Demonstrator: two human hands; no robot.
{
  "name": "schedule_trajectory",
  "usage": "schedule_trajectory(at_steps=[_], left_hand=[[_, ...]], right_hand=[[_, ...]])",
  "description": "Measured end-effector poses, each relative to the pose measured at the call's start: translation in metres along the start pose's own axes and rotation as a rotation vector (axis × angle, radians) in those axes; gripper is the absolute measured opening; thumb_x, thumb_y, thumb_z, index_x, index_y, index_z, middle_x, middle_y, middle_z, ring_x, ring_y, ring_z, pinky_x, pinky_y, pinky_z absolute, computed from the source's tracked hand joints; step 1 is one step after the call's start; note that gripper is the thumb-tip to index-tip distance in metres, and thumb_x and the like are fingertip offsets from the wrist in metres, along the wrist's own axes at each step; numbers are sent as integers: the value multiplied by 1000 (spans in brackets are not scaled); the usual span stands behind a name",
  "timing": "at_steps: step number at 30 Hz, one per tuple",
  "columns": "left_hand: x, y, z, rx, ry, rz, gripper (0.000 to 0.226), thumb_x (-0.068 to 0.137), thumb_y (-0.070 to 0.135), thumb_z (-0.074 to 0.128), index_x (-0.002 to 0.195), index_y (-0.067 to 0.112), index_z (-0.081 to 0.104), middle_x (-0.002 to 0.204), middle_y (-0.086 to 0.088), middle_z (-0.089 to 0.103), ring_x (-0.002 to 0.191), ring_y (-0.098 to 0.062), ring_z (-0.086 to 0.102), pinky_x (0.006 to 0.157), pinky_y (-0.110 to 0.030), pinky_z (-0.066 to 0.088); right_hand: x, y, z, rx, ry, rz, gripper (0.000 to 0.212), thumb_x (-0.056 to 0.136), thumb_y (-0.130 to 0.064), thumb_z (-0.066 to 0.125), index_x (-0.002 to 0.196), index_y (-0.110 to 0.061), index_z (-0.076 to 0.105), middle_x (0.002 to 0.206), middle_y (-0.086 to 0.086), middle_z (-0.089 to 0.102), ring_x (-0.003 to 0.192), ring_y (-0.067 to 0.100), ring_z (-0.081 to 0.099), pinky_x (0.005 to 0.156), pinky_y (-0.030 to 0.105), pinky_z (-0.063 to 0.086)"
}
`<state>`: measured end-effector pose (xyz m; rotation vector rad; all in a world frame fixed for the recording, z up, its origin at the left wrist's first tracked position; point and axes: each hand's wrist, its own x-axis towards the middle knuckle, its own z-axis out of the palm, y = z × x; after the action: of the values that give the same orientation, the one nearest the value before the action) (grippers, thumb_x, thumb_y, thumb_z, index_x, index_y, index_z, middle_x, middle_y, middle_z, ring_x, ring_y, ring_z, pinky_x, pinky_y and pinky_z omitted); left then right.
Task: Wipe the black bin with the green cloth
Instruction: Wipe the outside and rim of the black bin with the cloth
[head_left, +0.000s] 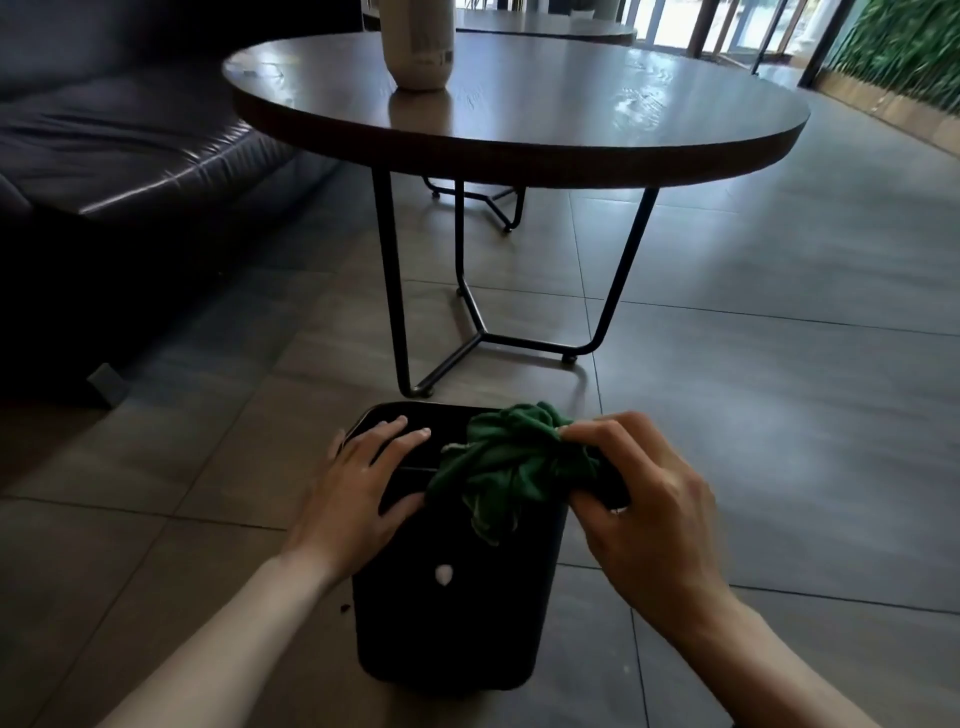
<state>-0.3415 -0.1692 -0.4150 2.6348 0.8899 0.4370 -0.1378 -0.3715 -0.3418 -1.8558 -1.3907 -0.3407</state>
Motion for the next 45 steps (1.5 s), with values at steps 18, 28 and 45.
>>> schedule_trajectory(at_steps=[18,28,45], left_hand=[[44,-35,4,-201,-22,85,57,90,16,67,136,47,51,148,20,49,144,-8,35,121,-59,15],[44,-31,2,-232,-5,60,55,89,16,69,132,46,53,141,13,56,143,-12,38,121,-61,12],[38,-21,-4,-232,-6,2,55,86,11,70,130,41,56,137,12,59,139,-15,43,120,-63,13]], right_hand=[[-65,-30,176,-258,-338,26,68,81,-33,51,148,-41,48,165,12,33,158,34,20,123,66,21],[-138,-10,192,-367,-416,-401,32,102,-33,53,130,-29,66,158,14,49,148,32,45,109,55,49],[-88,13,183,-267,-272,-264,58,90,-36,58,145,-21,57,166,14,35,157,32,27,118,55,36]])
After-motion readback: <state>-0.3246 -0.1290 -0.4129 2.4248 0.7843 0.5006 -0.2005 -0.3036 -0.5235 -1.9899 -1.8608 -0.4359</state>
